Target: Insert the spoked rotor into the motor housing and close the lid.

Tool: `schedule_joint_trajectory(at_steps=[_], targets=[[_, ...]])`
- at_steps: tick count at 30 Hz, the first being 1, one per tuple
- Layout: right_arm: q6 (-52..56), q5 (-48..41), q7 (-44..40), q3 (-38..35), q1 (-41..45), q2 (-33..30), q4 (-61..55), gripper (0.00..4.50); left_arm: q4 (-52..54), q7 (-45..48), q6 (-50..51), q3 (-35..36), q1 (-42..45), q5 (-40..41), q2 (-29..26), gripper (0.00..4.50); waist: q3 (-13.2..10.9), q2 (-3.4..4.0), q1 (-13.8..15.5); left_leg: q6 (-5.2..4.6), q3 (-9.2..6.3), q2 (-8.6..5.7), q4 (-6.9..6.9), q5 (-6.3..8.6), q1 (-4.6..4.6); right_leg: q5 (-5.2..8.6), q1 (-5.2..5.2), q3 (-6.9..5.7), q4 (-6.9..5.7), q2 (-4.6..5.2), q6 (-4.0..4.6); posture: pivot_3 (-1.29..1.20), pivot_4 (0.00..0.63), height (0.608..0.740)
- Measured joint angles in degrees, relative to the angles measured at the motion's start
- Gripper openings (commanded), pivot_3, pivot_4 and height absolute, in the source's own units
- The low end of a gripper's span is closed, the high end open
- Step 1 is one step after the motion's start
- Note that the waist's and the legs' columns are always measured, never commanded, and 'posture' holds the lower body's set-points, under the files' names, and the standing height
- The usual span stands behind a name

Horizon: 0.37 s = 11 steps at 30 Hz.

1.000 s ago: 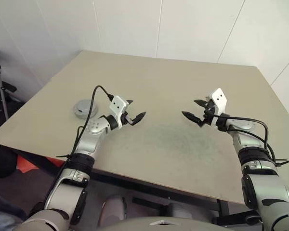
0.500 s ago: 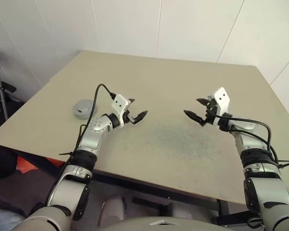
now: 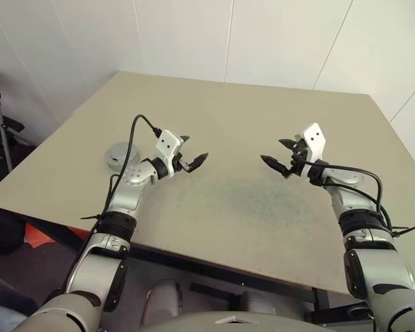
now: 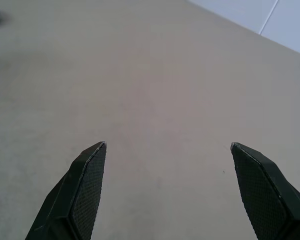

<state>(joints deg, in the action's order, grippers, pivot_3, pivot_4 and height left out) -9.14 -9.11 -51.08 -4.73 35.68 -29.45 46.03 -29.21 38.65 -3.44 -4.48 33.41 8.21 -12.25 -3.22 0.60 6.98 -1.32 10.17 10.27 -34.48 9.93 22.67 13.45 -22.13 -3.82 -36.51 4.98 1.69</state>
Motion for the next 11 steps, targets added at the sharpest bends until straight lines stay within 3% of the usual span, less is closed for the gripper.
schedule_joint_trajectory(at_steps=[11], targets=[[0.01,0.18,0.01,0.44,1.06,0.34,0.67,4.5,0.9,-0.82,0.18,0.63,-0.42,0.05,0.07,4.48,0.0,0.0,-0.01,0.0,0.01,0.0,0.06,0.0,0.0,0.0,-0.02,0.0,0.03,0.0,0.0,0.0,0.0,0.74]])
